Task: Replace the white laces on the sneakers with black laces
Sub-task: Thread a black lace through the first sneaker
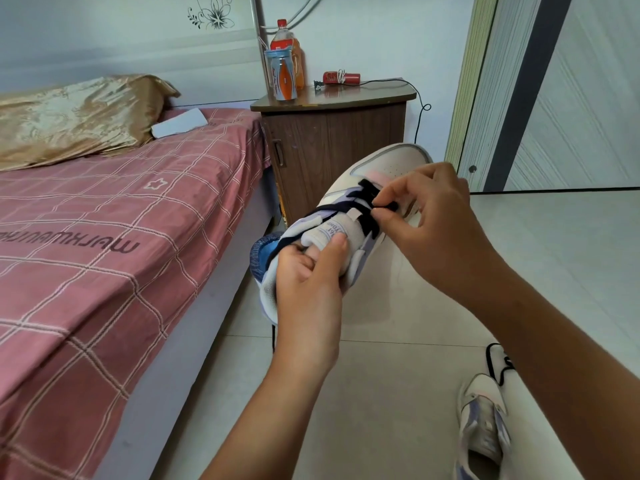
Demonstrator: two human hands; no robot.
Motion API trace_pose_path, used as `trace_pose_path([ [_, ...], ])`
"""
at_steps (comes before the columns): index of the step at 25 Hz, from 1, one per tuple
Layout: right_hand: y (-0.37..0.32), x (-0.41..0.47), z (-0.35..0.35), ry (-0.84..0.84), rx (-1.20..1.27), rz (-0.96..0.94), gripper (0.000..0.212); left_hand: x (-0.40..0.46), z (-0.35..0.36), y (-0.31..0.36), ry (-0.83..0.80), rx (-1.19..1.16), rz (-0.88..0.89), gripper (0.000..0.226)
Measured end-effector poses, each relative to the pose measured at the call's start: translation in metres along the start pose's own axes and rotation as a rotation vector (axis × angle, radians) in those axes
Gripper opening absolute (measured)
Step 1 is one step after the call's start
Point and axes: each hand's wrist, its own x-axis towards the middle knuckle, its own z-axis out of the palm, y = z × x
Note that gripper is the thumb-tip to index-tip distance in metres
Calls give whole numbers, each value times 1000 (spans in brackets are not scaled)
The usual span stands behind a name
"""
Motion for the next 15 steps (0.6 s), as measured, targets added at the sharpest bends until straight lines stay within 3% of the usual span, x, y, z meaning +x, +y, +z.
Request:
trace_pose_path([
  [3,2,2,-7,-7,128,-43,18,2,-1,4,3,33,12,25],
  [6,1,3,-17,36,53,-204,6,3,-4,2,-59,95,16,37],
  [8,-2,3,-16,5,-38,-250,21,0,-3,1,-117,148,14,34],
  [11,-6,4,-17,-85,-200,-237,23,-5,1,-2,-102,247,49,23],
  [15,-12,0,-12,-159,-570,-313,26,-11,6,-8,-134,388,113,34],
])
